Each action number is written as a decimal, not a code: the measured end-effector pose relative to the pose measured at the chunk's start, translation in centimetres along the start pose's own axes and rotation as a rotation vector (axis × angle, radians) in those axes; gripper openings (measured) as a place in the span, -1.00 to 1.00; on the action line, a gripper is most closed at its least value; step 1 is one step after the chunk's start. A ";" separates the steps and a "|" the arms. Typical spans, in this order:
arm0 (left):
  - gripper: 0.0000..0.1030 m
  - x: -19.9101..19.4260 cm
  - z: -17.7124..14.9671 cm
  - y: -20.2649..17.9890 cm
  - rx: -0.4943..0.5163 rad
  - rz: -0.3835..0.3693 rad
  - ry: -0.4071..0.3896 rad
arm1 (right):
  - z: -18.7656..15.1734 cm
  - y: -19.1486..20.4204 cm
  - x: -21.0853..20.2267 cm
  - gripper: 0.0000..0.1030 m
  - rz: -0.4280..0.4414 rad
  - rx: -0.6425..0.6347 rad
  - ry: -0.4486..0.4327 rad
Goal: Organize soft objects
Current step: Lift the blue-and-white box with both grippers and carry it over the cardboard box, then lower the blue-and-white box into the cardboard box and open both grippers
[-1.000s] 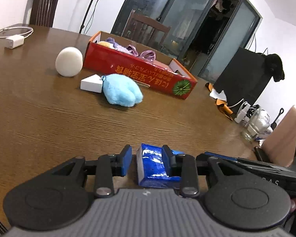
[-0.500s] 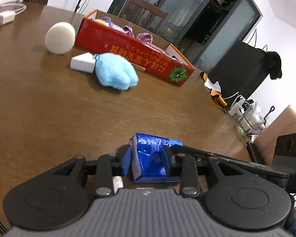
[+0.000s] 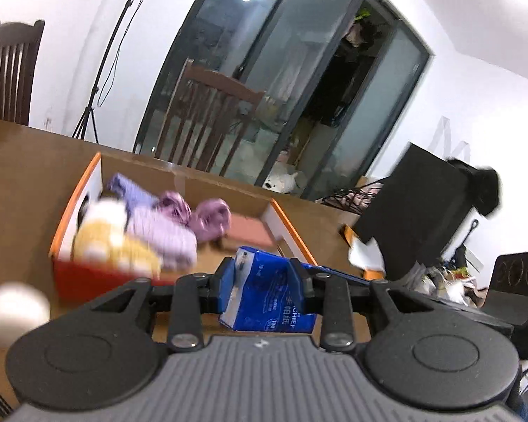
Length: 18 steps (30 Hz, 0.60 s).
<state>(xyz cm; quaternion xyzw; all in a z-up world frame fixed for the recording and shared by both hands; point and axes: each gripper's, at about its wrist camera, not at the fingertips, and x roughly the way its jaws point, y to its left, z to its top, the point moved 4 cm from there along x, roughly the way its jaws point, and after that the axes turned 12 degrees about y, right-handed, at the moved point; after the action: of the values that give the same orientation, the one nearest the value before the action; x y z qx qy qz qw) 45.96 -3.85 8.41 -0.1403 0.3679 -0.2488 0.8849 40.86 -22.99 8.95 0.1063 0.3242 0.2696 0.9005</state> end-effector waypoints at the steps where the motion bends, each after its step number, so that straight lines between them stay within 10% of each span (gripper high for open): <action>1: -0.37 1.1 1.2 0.6 -0.004 0.006 0.017 | 1.1 -1.0 1.1 -0.43 0.000 0.019 0.010; 9: -0.35 11.1 3.7 5.4 -0.058 0.155 0.209 | 4.3 -6.1 12.3 -0.49 -0.079 0.074 0.239; 18: -0.01 7.5 3.0 6.4 0.033 0.202 0.132 | 2.3 -5.8 16.4 -0.45 -0.095 0.051 0.381</action>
<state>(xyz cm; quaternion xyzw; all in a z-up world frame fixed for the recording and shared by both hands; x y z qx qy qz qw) 54.88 -2.41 3.37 -0.0712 0.4334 -0.1730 0.8816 55.34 -18.80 -0.07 0.0606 0.5000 0.2337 0.8317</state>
